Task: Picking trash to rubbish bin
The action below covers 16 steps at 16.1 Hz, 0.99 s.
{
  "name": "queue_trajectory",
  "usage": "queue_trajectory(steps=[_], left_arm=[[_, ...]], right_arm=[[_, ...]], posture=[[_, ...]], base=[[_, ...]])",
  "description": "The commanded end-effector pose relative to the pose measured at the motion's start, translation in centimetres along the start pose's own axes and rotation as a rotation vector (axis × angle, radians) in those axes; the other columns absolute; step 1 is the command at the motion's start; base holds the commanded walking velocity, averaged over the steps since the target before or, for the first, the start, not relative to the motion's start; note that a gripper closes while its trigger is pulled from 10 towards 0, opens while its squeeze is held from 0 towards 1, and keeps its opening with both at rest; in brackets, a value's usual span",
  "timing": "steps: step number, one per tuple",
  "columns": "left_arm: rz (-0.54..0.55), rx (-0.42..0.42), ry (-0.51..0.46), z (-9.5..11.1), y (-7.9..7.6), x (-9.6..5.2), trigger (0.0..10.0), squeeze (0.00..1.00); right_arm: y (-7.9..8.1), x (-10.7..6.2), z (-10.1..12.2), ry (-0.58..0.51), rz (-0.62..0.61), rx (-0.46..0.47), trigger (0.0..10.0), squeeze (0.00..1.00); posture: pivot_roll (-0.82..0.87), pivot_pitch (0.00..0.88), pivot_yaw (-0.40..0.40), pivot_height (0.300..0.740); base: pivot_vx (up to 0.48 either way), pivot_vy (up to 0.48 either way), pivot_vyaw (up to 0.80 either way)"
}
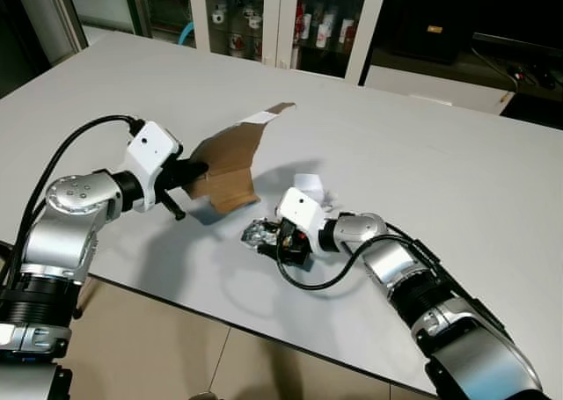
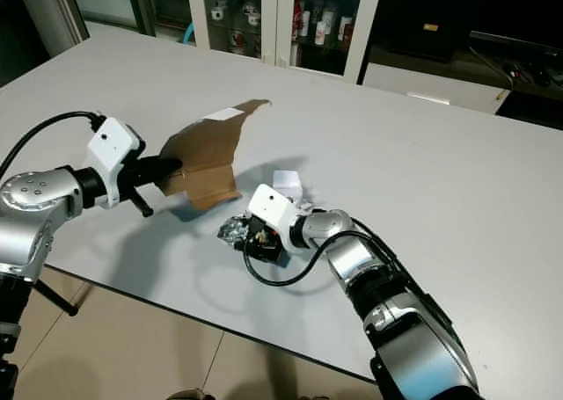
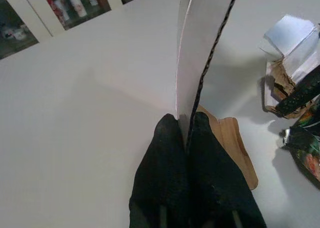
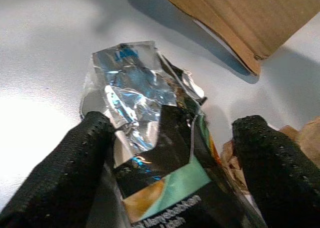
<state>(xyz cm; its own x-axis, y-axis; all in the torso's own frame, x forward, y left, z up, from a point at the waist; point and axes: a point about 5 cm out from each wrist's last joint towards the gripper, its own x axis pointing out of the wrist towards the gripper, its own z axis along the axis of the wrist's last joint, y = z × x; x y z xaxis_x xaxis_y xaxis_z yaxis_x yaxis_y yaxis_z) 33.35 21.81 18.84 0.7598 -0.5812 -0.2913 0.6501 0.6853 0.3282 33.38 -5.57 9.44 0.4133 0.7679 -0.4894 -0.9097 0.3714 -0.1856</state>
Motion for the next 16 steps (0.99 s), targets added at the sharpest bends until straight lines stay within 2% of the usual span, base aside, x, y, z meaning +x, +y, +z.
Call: queue_trajectory(steps=[1, 4, 16], left_arm=[[-0.020, 0.030, -0.002, 0.7, -0.1, 0.0, 0.0, 0.00], [-0.025, 0.033, 0.000, 0.7, -0.1, 0.0, 0.0, 0.00], [-0.041, 0.030, 0.013, 0.3, -0.4, -0.2, 0.0, 0.00]], right_arm=[[1.0, -0.1, -2.6, 0.104, 0.055, 0.059, 0.0, 0.00], [1.1, 0.0, -2.1, 0.061, 0.081, 0.090, 0.0, 0.00], [2.0, 0.0, -1.1, -0.035, 0.165, 0.121, 0.0, 0.00]], posture=[[0.03, 0.062, -0.052, 0.740], [0.04, 0.065, -0.052, 0.740], [0.04, 0.068, -0.056, 0.740]], base=[[0.000, 0.000, 0.00], [0.000, 0.000, 0.00], [0.000, 0.000, 0.00]])
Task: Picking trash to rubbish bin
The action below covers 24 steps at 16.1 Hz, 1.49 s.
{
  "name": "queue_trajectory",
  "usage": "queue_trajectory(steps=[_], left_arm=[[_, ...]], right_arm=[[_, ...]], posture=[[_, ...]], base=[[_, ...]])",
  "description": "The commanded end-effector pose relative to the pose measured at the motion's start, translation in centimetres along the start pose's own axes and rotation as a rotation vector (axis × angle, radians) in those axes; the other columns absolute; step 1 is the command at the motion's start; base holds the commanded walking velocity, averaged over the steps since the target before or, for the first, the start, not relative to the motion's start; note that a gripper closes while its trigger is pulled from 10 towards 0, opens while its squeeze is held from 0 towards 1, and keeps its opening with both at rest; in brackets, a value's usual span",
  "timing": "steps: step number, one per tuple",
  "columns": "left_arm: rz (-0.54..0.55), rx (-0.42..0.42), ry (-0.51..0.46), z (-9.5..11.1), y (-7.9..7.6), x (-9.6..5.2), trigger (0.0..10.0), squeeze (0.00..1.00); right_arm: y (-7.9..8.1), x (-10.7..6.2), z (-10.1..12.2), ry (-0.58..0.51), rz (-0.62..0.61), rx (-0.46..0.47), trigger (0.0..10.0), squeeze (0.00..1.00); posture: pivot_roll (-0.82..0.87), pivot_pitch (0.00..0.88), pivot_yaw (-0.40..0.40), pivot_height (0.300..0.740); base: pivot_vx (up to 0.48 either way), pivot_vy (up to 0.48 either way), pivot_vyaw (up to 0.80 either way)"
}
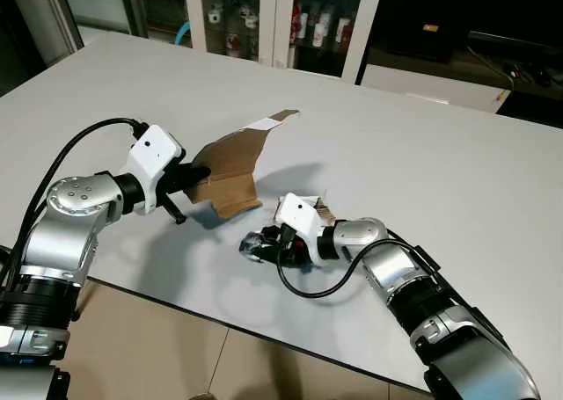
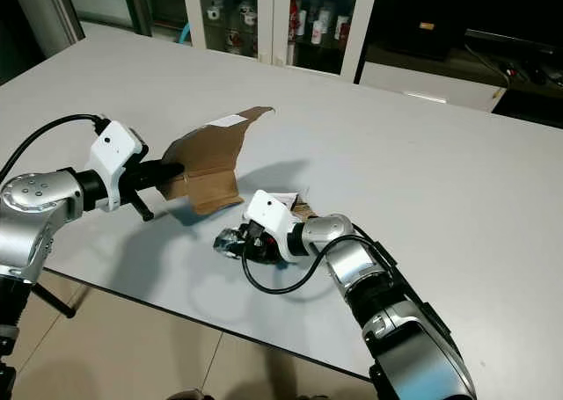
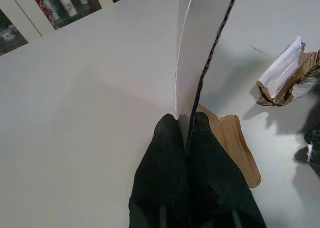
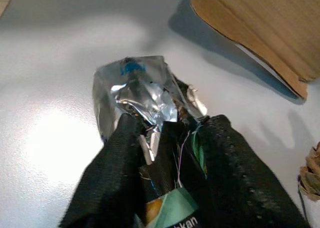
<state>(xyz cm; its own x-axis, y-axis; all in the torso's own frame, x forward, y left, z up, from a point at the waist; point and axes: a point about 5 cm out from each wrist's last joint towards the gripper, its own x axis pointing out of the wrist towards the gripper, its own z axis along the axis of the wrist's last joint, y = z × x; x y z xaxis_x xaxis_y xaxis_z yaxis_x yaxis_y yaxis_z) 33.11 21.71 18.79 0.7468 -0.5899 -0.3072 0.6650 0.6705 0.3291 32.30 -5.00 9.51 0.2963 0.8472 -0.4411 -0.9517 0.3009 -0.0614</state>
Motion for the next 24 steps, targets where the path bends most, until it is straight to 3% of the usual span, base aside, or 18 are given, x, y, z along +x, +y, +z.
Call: queue_trajectory(steps=[1, 4, 5, 10, 14, 15, 16, 19, 22, 24], left_arm=[[-0.021, 0.021, 0.003, 0.3, -0.2, -0.1, 0.0, 0.00], [-0.014, 0.013, 0.000, 0.1, -0.4, -0.3, 0.0, 0.00], [-0.004, 0.005, -0.009, 0.2, -0.5, -0.5, 0.0, 0.00], [0.029, -0.013, -0.026, 0.1, -0.9, -1.2, 0.0, 0.00], [0.313, -0.096, -0.149, 1.4, -0.2, -3.8, 0.0, 0.00], [0.399, -0.135, -0.196, 1.8, -0.9, -4.4, 3.6, 0.00], [0.421, -0.207, -0.238, 2.2, -2.9, -4.1, 10.0, 0.00], [0.395, -0.261, -0.287, 2.5, -5.5, -3.0, 10.0, 0.00], [0.411, -0.281, -0.226, 1.0, -8.3, -2.9, 10.0, 0.00], [0.420, -0.272, -0.205, 0.9, -8.6, -3.1, 10.0, 0.00]], right_arm=[[0.8, 0.1, -1.3, 0.019, 0.034, 0.065, 0.0, 0.00], [0.9, -0.1, -0.2, -0.088, 0.017, 0.130, 0.0, 0.00], [1.0, -0.9, 1.2, -0.198, 0.004, 0.185, 0.0, 0.00], [1.9, -3.2, 3.4, -0.382, -0.024, 0.262, 0.0, 0.00], [2.3, -7.3, 5.3, -0.545, -0.230, 0.288, 0.0, 0.00], [2.1, -8.8, 5.5, -0.588, -0.364, 0.289, 0.0, 0.00], [2.1, -10.4, 5.2, -0.649, -0.526, 0.318, 10.0, 0.00], [2.7, -11.7, 4.7, -0.699, -0.672, 0.364, 10.0, 0.00], [4.5, -12.4, 2.8, -0.654, -0.814, 0.444, 10.0, 0.00], [4.7, -12.5, 2.3, -0.643, -0.849, 0.462, 10.0, 0.00]], posture=[[0.04, 0.068, -0.056, 0.740], [0.04, 0.070, -0.060, 0.740], [0.04, 0.073, -0.060, 0.740], [0.04, 0.078, -0.047, 0.740], [0.04, 0.100, -0.040, 0.740], [0.04, 0.090, -0.039, 0.740], [0.04, 0.062, -0.040, 0.740], [0.04, 0.040, -0.032, 0.740], [0.02, 0.038, -0.024, 0.740], [0.02, 0.038, -0.025, 0.740]], base=[[0.000, 0.000, 0.00], [0.000, 0.000, 0.00], [0.000, 0.000, 0.00], [0.000, 0.000, 0.00], [0.000, 0.000, 0.00], [0.000, 0.000, 0.00], [0.000, 0.000, 0.00], [0.000, 0.000, 0.00], [0.000, 0.000, 0.00], [0.000, 0.000, 0.00]])
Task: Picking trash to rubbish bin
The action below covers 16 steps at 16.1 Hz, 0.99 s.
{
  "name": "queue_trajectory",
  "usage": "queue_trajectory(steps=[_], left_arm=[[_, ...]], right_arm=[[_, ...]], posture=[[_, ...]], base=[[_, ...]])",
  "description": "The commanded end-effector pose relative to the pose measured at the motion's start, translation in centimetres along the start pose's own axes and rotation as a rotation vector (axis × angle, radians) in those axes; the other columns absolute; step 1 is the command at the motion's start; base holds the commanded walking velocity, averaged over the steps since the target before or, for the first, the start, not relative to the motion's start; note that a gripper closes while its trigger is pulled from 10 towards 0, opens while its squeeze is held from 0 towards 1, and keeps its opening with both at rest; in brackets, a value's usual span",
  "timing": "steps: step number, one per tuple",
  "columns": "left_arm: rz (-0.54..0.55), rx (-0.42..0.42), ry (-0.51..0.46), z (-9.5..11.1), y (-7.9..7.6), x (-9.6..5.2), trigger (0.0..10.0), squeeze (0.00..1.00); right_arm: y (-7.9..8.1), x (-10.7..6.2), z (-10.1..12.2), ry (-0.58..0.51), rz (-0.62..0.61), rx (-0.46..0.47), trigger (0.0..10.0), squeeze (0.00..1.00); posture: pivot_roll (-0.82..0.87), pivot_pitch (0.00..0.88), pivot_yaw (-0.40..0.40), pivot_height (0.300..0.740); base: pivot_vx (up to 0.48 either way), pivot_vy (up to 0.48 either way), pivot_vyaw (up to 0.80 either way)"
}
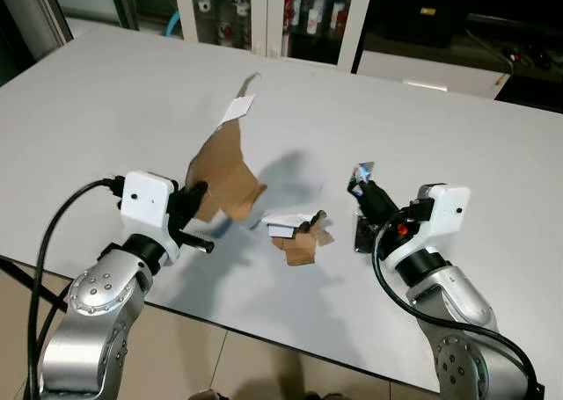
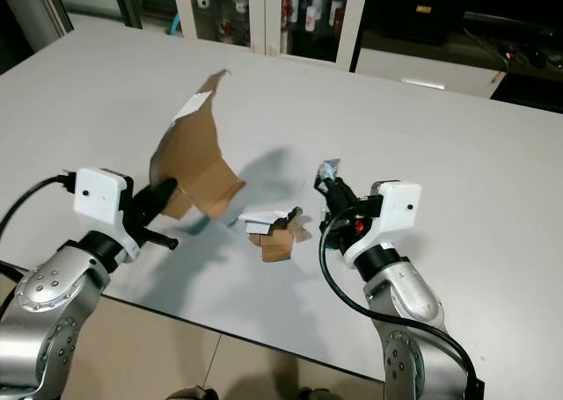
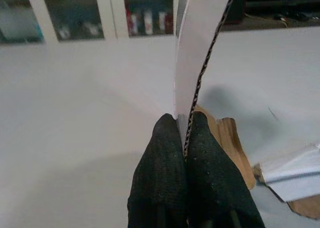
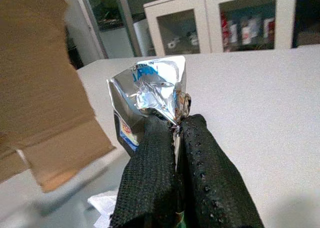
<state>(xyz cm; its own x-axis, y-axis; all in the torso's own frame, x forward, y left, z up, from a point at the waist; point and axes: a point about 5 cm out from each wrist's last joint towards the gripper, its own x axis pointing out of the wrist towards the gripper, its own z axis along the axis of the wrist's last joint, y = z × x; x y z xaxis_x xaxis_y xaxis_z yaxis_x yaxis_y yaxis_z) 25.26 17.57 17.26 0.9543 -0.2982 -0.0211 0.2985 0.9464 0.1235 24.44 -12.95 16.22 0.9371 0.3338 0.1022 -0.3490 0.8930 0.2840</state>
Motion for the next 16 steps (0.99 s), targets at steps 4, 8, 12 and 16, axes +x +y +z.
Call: queue_trajectory(steps=[4, 8, 12, 16], left_arm=[[-0.006, 0.041, 0.010, 0.2, -0.7, 0.0, 10.0, 0.00], [-0.010, 0.055, 0.019, 0.2, -0.9, -0.3, 10.0, 0.00], [-0.017, 0.059, 0.033, 0.1, -1.0, -0.3, 10.0, 0.00], [-0.024, 0.056, 0.051, -0.3, -1.2, -0.3, 10.0, 0.00]], right_arm=[[-0.3, -0.5, -0.2, 0.012, -0.049, -0.020, 10.0, 0.00], [-0.1, -0.6, -0.8, 0.048, -0.051, -0.015, 10.0, 0.00], [0.0, -0.8, -1.5, 0.083, -0.048, -0.003, 10.0, 0.00], [-0.1, -1.0, -2.3, 0.121, -0.063, 0.001, 10.0, 0.00]], posture=[[0.02, 0.041, -0.023, 0.740], [0.02, 0.046, -0.022, 0.740], [0.02, 0.049, -0.026, 0.740], [0.02, 0.057, -0.023, 0.740]], base=[[0.000, 0.000, 0.00], [-0.261, 0.000, 0.00], [-0.265, 0.000, 0.00], [-0.267, 0.000, 0.00]])
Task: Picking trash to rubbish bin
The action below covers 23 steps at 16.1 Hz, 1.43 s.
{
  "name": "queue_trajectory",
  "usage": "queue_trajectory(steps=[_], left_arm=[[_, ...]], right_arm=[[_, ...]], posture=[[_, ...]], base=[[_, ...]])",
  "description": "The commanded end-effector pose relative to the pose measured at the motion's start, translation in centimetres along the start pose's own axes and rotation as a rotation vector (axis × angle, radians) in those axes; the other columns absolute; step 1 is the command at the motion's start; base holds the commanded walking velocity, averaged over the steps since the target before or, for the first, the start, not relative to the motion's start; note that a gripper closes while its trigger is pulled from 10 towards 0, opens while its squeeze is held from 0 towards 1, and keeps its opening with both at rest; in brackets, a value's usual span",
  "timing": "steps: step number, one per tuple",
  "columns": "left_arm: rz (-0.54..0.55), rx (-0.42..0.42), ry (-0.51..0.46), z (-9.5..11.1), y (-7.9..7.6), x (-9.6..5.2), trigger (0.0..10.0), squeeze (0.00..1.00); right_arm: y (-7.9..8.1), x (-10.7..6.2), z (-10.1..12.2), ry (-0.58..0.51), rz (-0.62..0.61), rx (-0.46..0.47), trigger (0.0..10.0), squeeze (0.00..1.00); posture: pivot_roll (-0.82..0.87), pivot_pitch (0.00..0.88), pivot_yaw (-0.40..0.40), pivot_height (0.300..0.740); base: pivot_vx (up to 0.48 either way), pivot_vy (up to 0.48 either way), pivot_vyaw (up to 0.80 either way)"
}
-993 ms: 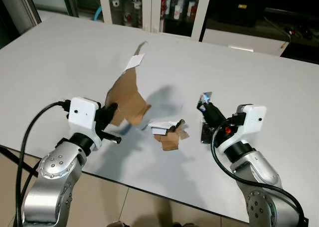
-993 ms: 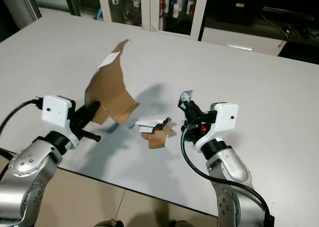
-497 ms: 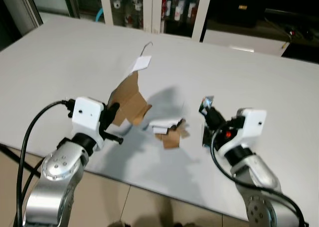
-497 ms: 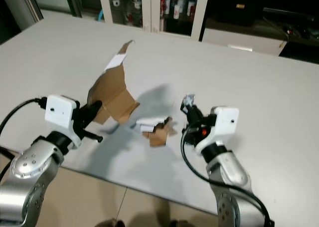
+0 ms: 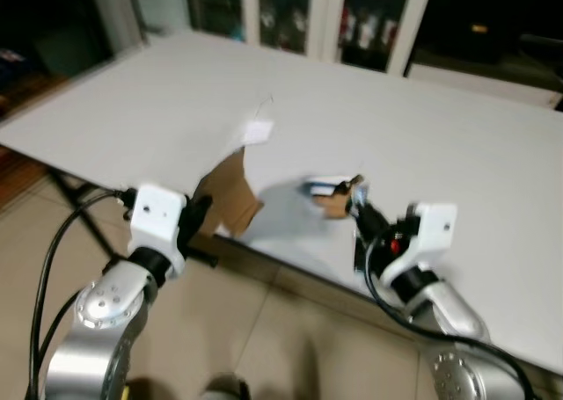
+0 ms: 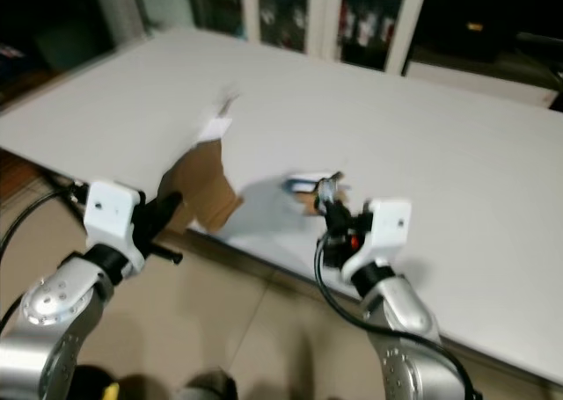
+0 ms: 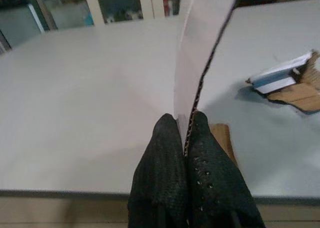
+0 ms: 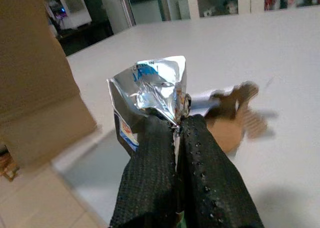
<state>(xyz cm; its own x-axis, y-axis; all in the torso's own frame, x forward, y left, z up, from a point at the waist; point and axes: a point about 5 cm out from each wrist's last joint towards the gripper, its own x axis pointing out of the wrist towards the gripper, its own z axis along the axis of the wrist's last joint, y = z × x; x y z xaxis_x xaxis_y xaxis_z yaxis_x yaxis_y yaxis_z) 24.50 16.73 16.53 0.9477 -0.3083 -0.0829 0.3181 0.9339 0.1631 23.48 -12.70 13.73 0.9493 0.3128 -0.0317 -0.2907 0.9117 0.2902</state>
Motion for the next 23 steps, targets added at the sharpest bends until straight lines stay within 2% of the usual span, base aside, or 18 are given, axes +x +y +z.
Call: queue_trajectory(steps=[1, 5, 8, 12, 14, 17, 19, 21, 23], left_arm=[[-0.014, 0.025, 0.002, 0.2, -0.1, 0.2, 10.0, 0.00], [-0.065, 0.023, 0.028, -0.1, -0.4, 0.3, 10.0, 0.00], [-0.079, 0.020, 0.038, -0.3, -0.6, 0.2, 10.0, 0.00], [-0.070, -0.008, 0.097, -2.1, -0.9, -0.3, 10.0, 0.00], [-0.061, -0.021, 0.153, -3.9, -1.2, -1.2, 10.0, 0.00], [-0.027, -0.099, 0.222, -6.3, -1.5, -2.5, 10.0, 0.00], [0.025, -0.179, 0.329, -10.1, -1.7, -4.1, 10.0, 0.00], [0.077, -0.200, 0.426, -13.3, -1.7, -5.1, 10.0, 0.00], [0.052, -0.173, 0.469, -14.5, -2.0, -5.6, 10.0, 0.00]], right_arm=[[0.0, -0.1, -0.3, 0.020, -0.010, -0.004, 10.0, 0.00], [-0.7, -1.2, -2.5, 0.106, -0.104, 0.012, 10.0, 0.00], [-1.1, -1.7, -3.3, 0.148, -0.133, -0.002, 10.0, 0.00], [-2.5, -2.1, -5.3, 0.263, -0.176, -0.085, 10.0, 0.00], [-2.8, -2.0, -6.3, 0.316, -0.160, -0.200, 10.0, 0.00], [-3.2, -1.9, -7.3, 0.341, -0.147, -0.168, 10.0, 0.00], [-3.4, -2.2, -9.5, 0.418, -0.103, -0.163, 10.0, 0.00], [-4.0, -2.6, -12.0, 0.500, -0.109, -0.186, 10.0, 0.00], [-4.1, -2.4, -12.6, 0.514, -0.116, -0.159, 10.0, 0.00]], posture=[[0.02, 0.063, -0.012, 0.740], [0.02, 0.083, 0.040, 0.740], [0.01, 0.089, 0.052, 0.740], [0.00, 0.088, 0.033, 0.740], [0.00, 0.086, 0.021, 0.740], [0.01, 0.079, 0.005, 0.740], [0.01, 0.074, -0.005, 0.740], [0.01, 0.071, -0.012, 0.740], [0.01, 0.072, -0.015, 0.740]], base=[[-0.266, 0.000, 0.00], [-0.267, 0.000, 0.00], [-0.268, 0.000, 0.00], [-0.266, 0.000, 0.00], [-0.266, 0.000, 0.00], [-0.265, 0.000, 0.00], [0.000, 0.000, 0.00], [0.000, 0.000, 0.80], [0.000, 0.000, 0.80]])
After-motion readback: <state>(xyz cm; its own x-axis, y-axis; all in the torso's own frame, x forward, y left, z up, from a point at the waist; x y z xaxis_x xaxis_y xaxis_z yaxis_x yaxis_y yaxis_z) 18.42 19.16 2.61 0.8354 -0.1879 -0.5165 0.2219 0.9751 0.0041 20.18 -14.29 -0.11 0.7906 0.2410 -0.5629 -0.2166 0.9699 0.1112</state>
